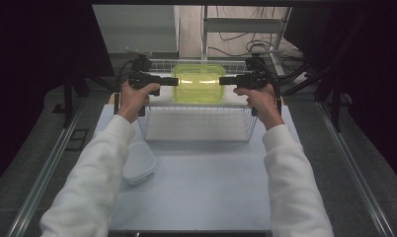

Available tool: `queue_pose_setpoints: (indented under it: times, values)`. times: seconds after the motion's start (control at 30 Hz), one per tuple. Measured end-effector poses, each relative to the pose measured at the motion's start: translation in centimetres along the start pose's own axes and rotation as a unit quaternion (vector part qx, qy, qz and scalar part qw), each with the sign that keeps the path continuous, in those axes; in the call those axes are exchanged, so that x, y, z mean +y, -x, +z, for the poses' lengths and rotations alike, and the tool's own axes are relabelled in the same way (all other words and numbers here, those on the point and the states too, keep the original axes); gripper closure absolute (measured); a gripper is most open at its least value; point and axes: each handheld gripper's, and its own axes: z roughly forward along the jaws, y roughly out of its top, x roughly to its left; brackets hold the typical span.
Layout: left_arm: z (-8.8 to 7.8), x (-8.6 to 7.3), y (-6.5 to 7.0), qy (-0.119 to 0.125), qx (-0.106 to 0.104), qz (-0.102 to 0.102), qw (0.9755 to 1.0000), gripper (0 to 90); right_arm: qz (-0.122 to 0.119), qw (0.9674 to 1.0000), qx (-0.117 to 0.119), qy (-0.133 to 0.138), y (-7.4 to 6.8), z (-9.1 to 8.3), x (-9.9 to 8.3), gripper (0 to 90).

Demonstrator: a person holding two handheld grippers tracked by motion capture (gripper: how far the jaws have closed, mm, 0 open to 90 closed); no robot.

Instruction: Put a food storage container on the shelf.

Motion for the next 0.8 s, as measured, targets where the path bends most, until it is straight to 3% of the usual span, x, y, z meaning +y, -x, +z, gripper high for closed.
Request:
queue_pose_setpoints:
  times: [0.17,0.27,0.4,0.63,0.8]
  values:
    - [0.3,0.5,-0.6,-0.002,-0.008,-0.031,0.9995,80.0,0.019,0.9998,0.005,0.002,0.6,0.4,0.3,78.8]
    - [0.5,1.1,-1.0,-0.011,-0.008,-0.049,0.9987,80.1,0.043,0.9991,0.002,0.001,0.9,0.8,0.6,78.2]
    - [1.0,1.7,-1.9,-0.015,-0.016,-0.088,0.9959,79.8,0.071,0.9974,-0.003,-0.001,1.5,1.4,1.2,77.1]
    - [2.1,2.5,-3.4,-0.022,-0.024,-0.129,0.9910,77.6,0.141,0.9899,0.001,0.007,2.8,2.5,1.5,75.7]
    - [2.6,2.6,-4.2,-0.019,-0.032,-0.161,0.9863,76.2,0.173,0.9848,-0.004,0.010,3.3,3.1,1.5,74.4]
